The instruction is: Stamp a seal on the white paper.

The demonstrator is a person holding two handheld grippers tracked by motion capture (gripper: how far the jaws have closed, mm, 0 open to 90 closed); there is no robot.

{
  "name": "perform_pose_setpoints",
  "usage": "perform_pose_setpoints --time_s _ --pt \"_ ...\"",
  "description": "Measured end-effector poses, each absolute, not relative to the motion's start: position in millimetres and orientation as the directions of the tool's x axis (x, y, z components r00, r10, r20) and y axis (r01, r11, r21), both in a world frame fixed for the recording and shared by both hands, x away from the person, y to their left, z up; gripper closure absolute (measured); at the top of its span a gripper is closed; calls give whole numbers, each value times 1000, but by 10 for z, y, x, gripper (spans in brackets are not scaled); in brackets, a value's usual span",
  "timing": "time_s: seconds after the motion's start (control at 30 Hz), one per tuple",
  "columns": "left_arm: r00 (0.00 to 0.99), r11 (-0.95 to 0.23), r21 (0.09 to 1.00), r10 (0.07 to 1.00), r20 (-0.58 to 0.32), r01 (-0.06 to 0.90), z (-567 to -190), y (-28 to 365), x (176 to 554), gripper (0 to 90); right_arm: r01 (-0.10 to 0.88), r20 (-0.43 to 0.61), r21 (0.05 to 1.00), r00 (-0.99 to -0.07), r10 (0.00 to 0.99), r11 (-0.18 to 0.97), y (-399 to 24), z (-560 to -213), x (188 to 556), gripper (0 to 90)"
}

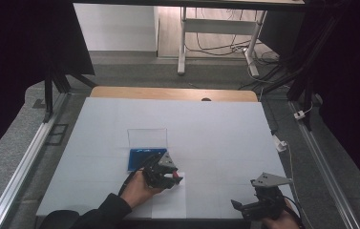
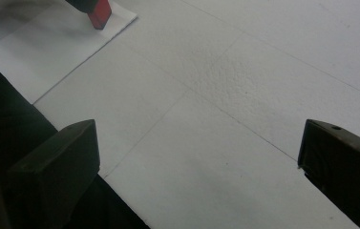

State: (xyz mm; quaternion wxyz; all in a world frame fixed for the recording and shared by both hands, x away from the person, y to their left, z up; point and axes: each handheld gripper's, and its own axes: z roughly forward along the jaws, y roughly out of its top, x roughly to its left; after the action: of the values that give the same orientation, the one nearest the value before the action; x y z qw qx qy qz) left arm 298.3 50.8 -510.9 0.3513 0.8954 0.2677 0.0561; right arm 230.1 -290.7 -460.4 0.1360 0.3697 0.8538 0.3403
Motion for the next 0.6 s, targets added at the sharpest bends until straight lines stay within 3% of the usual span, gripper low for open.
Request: perform_pose_setpoints --time_s 0.27,0.6 --pt "847 -633 651 530 -29 419 -5094 448 2921 586 540 22 681 -690 723 494 -2905 -4606 2304 2" --pt "848 -633 649 529 -35 422 -5086 461 2925 584 540 22 683 -689 725 492 -2909 -4604 2302 2"
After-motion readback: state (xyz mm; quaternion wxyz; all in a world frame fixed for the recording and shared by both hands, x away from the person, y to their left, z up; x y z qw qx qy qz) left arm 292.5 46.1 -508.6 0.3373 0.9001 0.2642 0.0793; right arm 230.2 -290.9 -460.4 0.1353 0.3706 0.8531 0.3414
